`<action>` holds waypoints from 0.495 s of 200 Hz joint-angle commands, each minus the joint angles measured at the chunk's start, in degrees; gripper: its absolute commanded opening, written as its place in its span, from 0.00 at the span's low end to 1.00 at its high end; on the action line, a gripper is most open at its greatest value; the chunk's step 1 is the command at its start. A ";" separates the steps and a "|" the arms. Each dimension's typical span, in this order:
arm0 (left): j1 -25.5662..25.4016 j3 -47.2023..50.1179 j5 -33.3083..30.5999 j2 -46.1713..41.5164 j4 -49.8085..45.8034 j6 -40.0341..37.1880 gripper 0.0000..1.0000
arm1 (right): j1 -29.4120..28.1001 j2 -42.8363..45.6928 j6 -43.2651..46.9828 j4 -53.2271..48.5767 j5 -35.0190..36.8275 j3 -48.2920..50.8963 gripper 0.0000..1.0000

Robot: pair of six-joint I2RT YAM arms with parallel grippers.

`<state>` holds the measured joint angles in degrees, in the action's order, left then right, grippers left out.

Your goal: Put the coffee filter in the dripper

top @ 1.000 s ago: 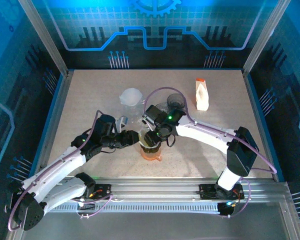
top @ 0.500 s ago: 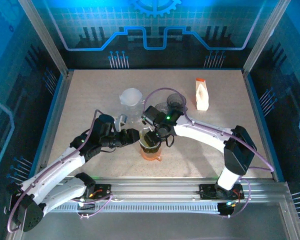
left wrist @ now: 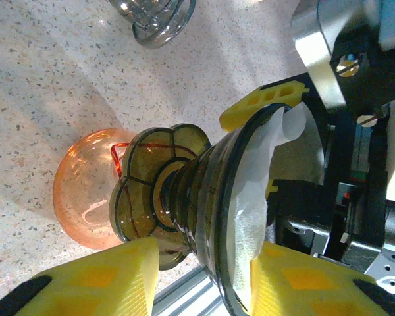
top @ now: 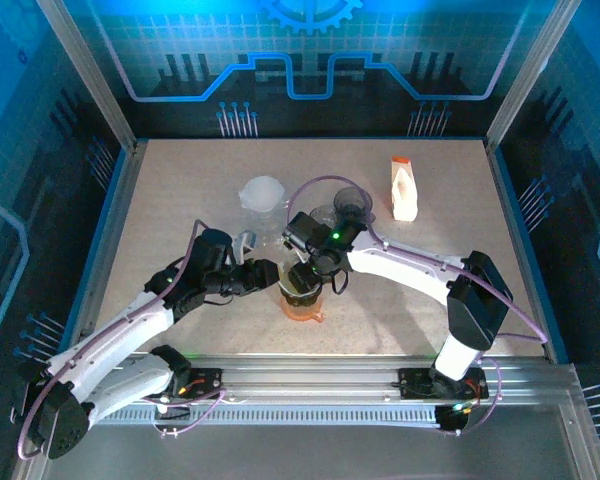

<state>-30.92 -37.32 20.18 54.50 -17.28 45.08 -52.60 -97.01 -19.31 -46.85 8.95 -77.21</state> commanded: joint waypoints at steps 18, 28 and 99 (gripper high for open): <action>-0.39 0.87 -0.23 -0.27 0.45 0.36 0.39 | -0.60 -1.15 -0.26 -0.52 0.96 0.04 0.63; -0.43 0.91 -0.15 -0.27 0.41 0.44 0.39 | -0.59 -1.00 -0.37 -0.52 0.93 -0.04 0.63; -0.46 1.37 0.03 -0.41 0.84 0.80 0.37 | -0.44 2.87 -1.68 0.58 0.75 -0.88 0.63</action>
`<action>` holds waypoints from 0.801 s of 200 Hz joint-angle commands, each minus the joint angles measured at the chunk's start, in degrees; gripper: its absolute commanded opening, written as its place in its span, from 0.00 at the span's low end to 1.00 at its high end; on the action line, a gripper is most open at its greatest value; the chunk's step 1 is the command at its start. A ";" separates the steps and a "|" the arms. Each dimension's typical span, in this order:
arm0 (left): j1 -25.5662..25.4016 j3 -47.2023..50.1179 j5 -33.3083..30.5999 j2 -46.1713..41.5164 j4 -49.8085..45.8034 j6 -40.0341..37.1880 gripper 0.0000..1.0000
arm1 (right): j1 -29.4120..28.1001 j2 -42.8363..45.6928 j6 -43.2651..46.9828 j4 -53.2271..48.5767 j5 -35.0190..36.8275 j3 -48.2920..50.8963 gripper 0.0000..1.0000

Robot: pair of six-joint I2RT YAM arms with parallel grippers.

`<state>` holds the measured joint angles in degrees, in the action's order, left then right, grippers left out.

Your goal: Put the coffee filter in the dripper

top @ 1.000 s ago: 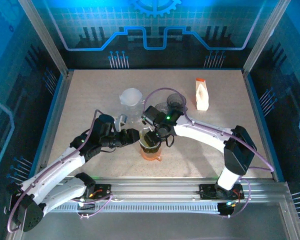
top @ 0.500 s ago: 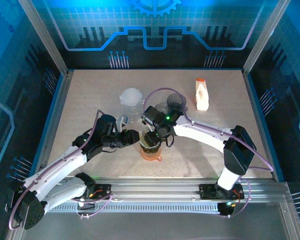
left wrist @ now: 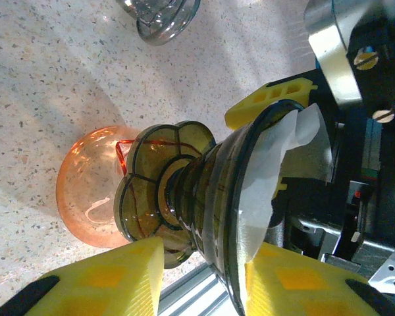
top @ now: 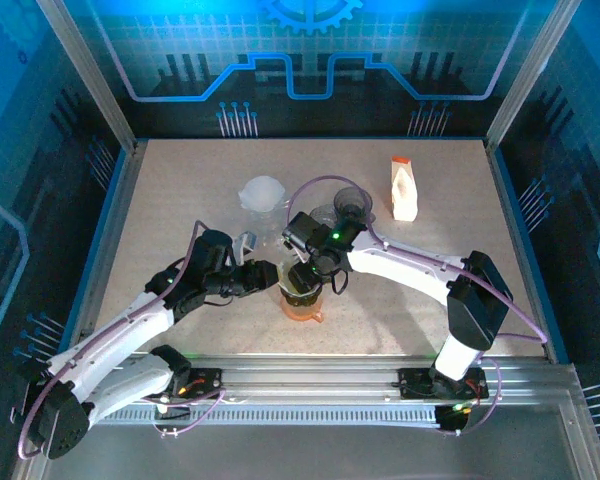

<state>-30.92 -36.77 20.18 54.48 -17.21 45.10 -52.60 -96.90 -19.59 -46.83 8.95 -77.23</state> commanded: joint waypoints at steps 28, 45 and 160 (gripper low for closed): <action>-0.44 0.91 -0.06 -0.53 0.63 0.66 0.37 | -0.44 5.32 -2.02 0.81 1.13 -0.99 0.64; -0.46 0.92 -0.06 -0.54 0.68 0.78 0.37 | -0.33 6.73 -2.23 0.62 1.55 -1.04 0.64; -0.41 1.35 -0.32 -1.14 0.60 1.02 0.37 | 2.04 15.25 -4.38 -2.48 3.45 5.13 0.64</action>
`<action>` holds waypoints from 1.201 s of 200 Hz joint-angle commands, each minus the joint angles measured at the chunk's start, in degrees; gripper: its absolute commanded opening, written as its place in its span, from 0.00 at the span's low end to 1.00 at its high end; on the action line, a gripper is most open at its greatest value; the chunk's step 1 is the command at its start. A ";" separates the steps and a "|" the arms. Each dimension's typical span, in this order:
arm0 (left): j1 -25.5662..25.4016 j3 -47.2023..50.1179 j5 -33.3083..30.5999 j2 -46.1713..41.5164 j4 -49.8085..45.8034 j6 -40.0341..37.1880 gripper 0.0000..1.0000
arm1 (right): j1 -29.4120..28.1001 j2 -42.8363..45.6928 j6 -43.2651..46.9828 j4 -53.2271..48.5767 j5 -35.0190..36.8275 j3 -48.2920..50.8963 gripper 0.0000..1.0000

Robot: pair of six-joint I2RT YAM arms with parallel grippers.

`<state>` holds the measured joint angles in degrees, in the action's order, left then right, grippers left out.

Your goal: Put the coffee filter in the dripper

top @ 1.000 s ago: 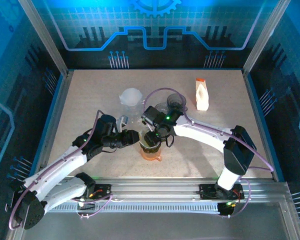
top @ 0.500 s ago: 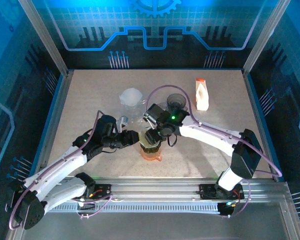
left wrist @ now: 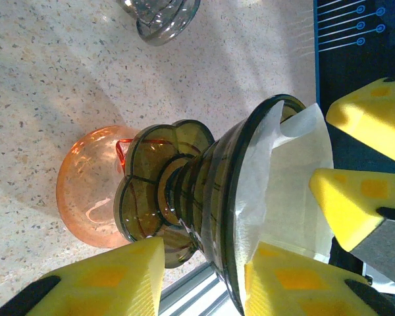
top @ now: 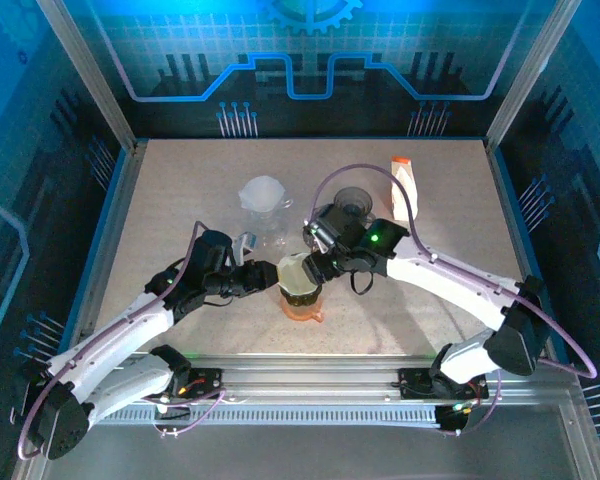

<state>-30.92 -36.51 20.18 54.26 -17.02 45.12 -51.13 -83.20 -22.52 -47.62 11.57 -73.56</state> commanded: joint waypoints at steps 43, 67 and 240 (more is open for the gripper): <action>-0.46 1.27 -0.54 -1.09 0.15 0.97 0.36 | 0.57 1.72 -1.80 -2.19 1.60 1.84 0.64; -0.46 1.55 -0.51 -1.18 0.23 1.13 0.37 | 0.58 1.86 -1.51 -1.81 1.26 1.36 0.64; -0.45 1.62 -0.98 -1.36 0.23 1.48 0.41 | -0.18 4.72 -1.83 0.02 -1.58 4.22 0.60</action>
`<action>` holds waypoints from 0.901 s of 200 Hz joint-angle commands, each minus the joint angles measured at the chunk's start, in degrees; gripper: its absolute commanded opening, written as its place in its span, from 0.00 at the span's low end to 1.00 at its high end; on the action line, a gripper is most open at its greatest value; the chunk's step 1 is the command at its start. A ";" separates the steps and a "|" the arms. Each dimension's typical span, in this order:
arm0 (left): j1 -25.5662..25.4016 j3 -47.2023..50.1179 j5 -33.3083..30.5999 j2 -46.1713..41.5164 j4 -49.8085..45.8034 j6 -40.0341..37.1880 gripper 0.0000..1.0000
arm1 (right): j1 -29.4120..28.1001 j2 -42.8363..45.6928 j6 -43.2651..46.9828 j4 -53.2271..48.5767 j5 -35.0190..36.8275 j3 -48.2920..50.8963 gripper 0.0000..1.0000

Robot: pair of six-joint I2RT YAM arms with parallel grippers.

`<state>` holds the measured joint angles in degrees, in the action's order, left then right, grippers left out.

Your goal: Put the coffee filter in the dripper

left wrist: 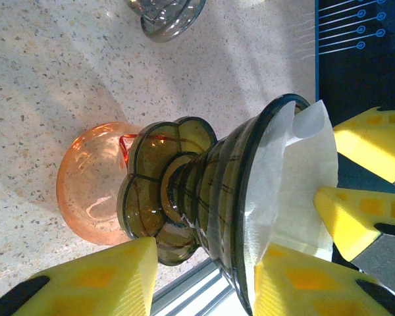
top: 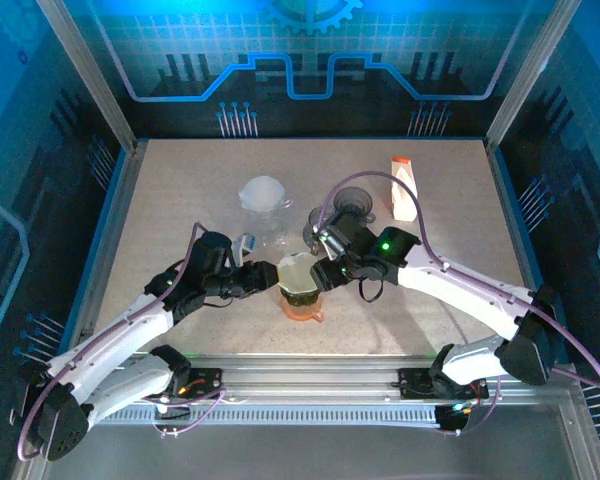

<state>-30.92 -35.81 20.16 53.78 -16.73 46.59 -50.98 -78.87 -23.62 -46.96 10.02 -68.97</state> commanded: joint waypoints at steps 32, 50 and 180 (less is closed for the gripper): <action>-0.46 0.75 -0.54 -0.95 0.21 0.16 0.42 | -0.36 0.74 0.64 0.97 -0.46 -2.31 0.63; -0.39 0.57 -0.48 -0.91 0.21 0.01 0.43 | 0.19 -0.01 2.49 1.41 -1.21 -4.99 0.66; -0.46 0.83 -0.21 -0.25 1.00 0.21 0.46 | 0.80 -14.78 9.58 0.42 -3.07 -17.67 0.66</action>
<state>-30.92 -35.81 20.18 53.63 -16.64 46.59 -50.57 -92.55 -14.94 -46.63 7.22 -84.18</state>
